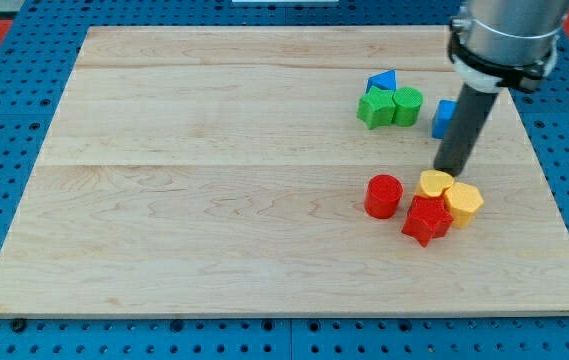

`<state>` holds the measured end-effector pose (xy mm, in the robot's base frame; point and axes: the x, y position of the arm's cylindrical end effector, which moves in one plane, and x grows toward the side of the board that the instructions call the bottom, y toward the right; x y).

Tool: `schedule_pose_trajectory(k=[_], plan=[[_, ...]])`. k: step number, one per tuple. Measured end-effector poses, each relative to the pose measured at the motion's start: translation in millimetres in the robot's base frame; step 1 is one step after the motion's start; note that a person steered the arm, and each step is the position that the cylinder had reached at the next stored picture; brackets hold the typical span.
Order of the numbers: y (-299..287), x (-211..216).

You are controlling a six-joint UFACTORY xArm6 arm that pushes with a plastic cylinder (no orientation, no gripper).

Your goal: Move blue cube towards the red circle

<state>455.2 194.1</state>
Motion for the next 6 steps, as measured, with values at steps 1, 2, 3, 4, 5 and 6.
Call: schedule_pose_trajectory(k=[1,2,3,4,5,6], plan=[[44.3,-7.1],[69.5,-61.2],[46.6,-91.8],[-18.5,-92.0],[-60.1,-82.6],[-35.3,-53.3]])
